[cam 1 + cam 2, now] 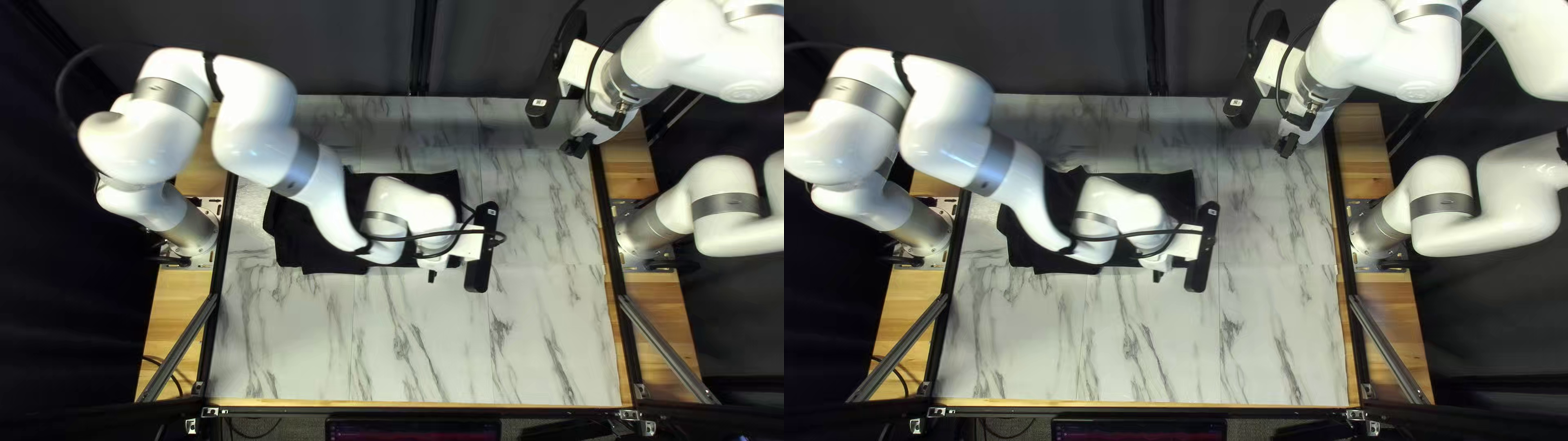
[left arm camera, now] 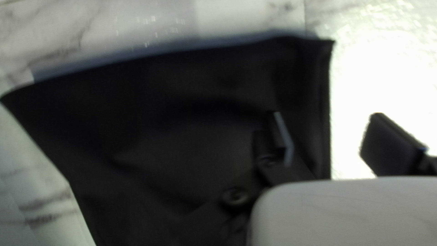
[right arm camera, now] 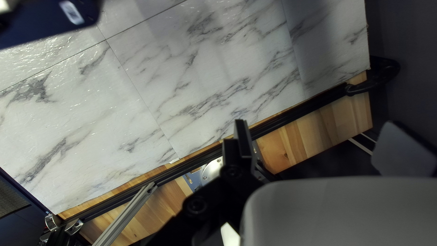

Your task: Fold t-shirt

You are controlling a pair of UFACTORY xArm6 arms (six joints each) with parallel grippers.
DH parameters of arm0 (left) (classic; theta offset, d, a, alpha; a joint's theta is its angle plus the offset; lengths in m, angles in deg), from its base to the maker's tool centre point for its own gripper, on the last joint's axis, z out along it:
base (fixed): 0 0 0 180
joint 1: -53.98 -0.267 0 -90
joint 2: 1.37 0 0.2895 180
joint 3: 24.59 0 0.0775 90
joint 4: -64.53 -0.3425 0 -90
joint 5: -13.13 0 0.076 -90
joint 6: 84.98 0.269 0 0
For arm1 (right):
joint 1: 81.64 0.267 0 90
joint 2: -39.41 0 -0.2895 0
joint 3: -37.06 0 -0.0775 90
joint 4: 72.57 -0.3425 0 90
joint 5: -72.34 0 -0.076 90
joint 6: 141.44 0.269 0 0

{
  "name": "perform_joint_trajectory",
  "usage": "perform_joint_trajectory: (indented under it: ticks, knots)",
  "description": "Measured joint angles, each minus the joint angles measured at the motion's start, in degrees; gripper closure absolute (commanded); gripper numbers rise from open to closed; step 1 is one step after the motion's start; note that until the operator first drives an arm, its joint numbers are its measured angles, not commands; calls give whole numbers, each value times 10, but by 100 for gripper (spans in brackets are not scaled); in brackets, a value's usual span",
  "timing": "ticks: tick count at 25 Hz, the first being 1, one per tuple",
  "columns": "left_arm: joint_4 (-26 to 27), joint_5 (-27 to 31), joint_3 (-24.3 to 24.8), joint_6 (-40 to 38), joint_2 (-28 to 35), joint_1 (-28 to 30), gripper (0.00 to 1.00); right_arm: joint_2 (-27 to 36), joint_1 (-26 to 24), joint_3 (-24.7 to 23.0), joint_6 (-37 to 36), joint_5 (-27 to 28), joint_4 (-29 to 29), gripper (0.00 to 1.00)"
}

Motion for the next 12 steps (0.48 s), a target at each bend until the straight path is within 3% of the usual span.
perform_joint_trajectory:
  ticks: [12]
  knots:
    - [-59, -3, 81, -66, 34, -17, 0, 0, 0, 0, 0, 0, 0, 0]
